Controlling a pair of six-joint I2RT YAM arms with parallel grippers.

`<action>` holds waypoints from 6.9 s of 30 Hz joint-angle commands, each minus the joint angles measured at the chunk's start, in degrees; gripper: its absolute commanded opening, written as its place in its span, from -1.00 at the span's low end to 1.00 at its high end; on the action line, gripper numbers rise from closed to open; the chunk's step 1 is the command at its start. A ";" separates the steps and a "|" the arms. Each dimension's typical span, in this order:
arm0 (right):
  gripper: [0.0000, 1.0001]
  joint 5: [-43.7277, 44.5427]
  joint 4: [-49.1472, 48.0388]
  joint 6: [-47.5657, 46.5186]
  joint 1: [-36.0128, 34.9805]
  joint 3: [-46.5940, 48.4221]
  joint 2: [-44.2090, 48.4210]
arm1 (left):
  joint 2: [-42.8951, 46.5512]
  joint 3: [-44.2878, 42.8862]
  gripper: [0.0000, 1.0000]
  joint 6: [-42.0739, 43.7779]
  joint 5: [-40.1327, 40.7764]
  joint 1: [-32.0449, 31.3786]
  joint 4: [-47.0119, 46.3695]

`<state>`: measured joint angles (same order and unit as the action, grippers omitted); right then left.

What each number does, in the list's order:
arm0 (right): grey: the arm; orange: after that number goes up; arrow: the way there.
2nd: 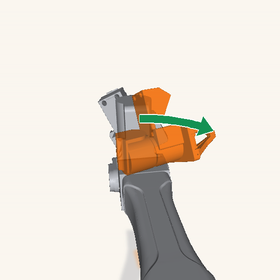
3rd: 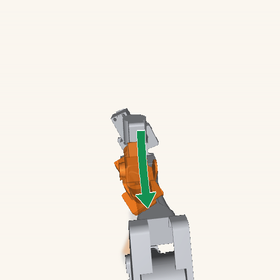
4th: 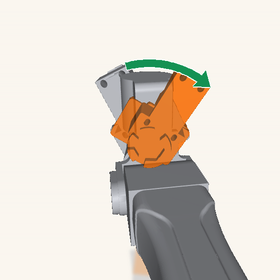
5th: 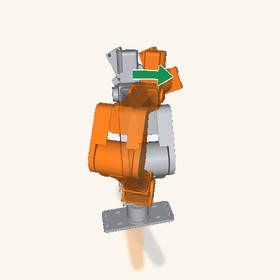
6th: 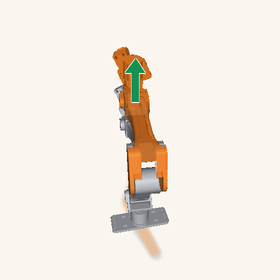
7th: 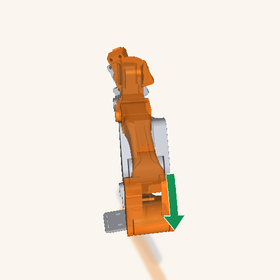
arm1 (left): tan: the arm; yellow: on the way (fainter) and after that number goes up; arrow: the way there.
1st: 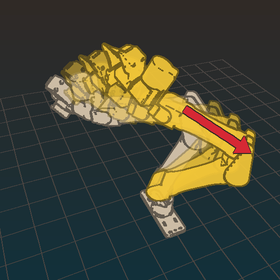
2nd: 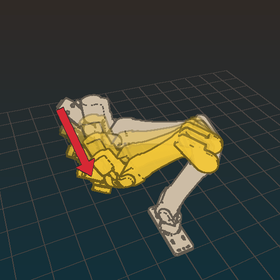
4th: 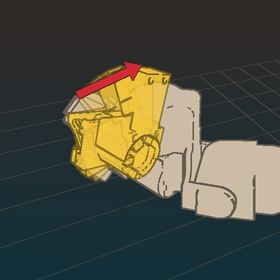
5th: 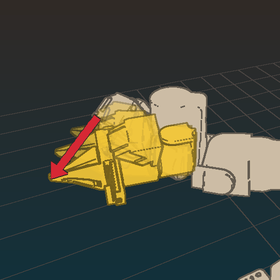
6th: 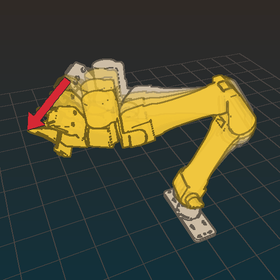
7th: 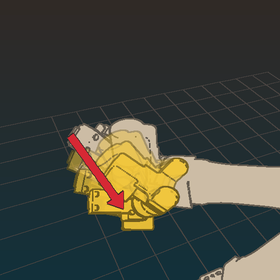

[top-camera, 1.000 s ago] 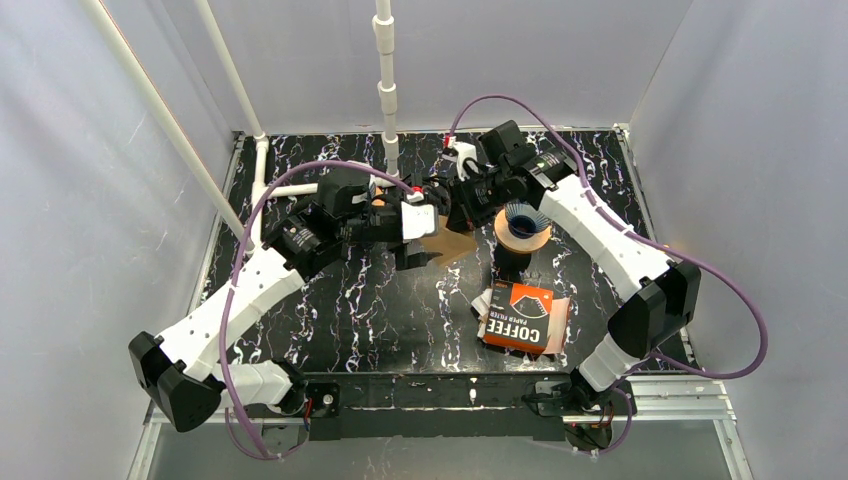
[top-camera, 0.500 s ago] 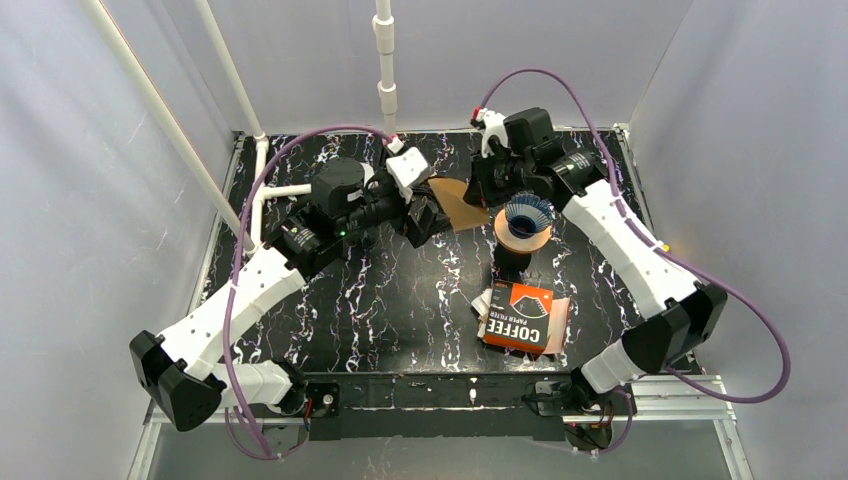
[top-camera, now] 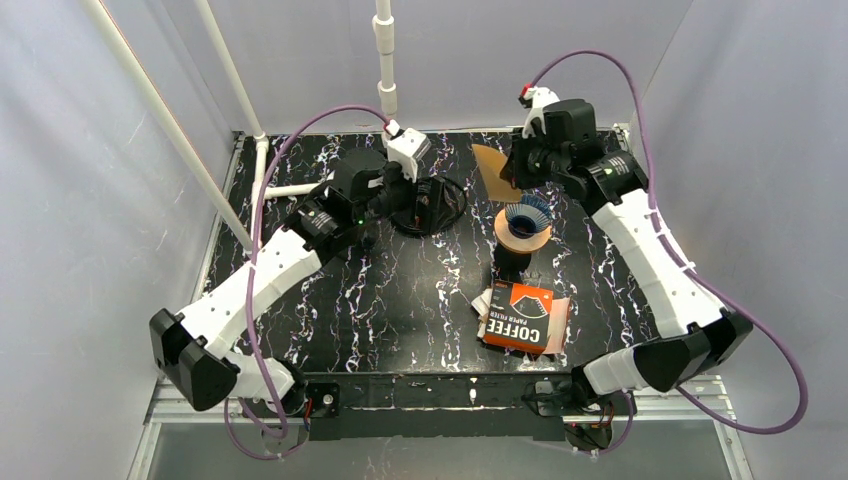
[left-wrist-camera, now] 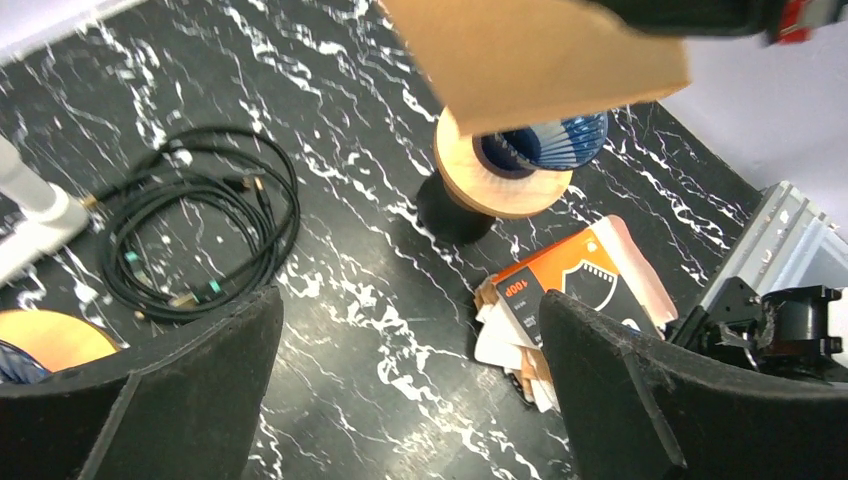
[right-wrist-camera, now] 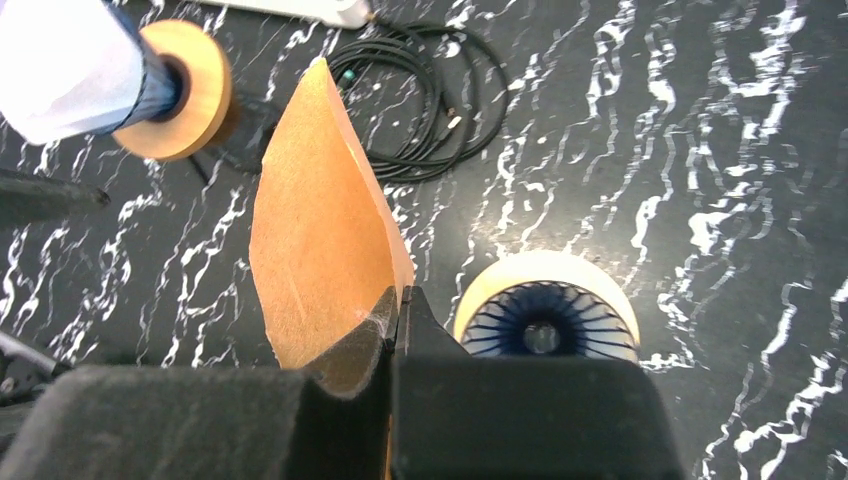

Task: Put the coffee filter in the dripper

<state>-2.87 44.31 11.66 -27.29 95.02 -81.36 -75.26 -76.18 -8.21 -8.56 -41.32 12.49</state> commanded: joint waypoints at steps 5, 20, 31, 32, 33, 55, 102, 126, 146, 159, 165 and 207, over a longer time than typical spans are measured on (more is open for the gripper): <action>-0.97 10.95 -2.42 -0.66 1.27 0.25 5.64 | -7.24 -8.09 0.97 -7.26 0.17 0.24 12.95; -0.97 21.32 -0.58 2.44 1.54 -4.70 10.64 | -25.89 -29.87 0.97 -7.19 1.07 0.28 45.13; -0.97 22.16 -0.25 3.96 1.66 -10.82 13.15 | -28.77 -36.78 0.97 -12.25 2.61 0.37 44.57; -0.97 22.05 -0.46 4.03 1.64 -11.57 13.38 | -29.24 -37.85 0.97 -12.85 2.46 0.36 44.54; -0.97 22.04 -0.69 4.19 1.58 -12.25 13.63 | -29.64 -38.89 0.97 -13.41 2.12 0.39 44.49; -0.24 21.12 -2.91 8.66 1.63 -19.93 13.29 | -37.55 -49.40 0.70 -41.69 -8.57 0.37 35.98; -0.27 26.11 -2.33 12.25 3.21 -17.15 11.39 | -48.58 -60.61 -0.95 -44.53 -9.23 -3.33 34.97; -0.09 16.12 -1.16 17.31 13.55 -20.78 12.88 | -48.18 -60.49 -1.00 -42.53 -7.00 -3.33 38.62; 0.28 8.52 -2.83 18.05 15.38 -21.72 12.16 | -48.27 -60.22 -0.98 -42.98 -7.70 -3.53 39.97; 0.57 4.26 -4.23 17.51 16.28 -21.08 10.89 | -49.62 -61.67 -0.98 -42.77 -8.14 -4.01 40.02; 0.68 3.28 -4.42 16.95 16.73 -20.76 8.52 | -50.09 -62.31 -0.98 -42.52 -8.78 -4.44 40.07; 0.47 -3.36 -4.59 19.87 23.16 -26.52 11.21 | -49.18 -60.54 -0.55 -42.03 -5.35 -4.53 41.50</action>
<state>-4.08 41.80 29.61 -4.49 70.00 -71.90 -125.36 -136.44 -50.52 -14.35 -45.76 52.14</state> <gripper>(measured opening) 0.739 0.192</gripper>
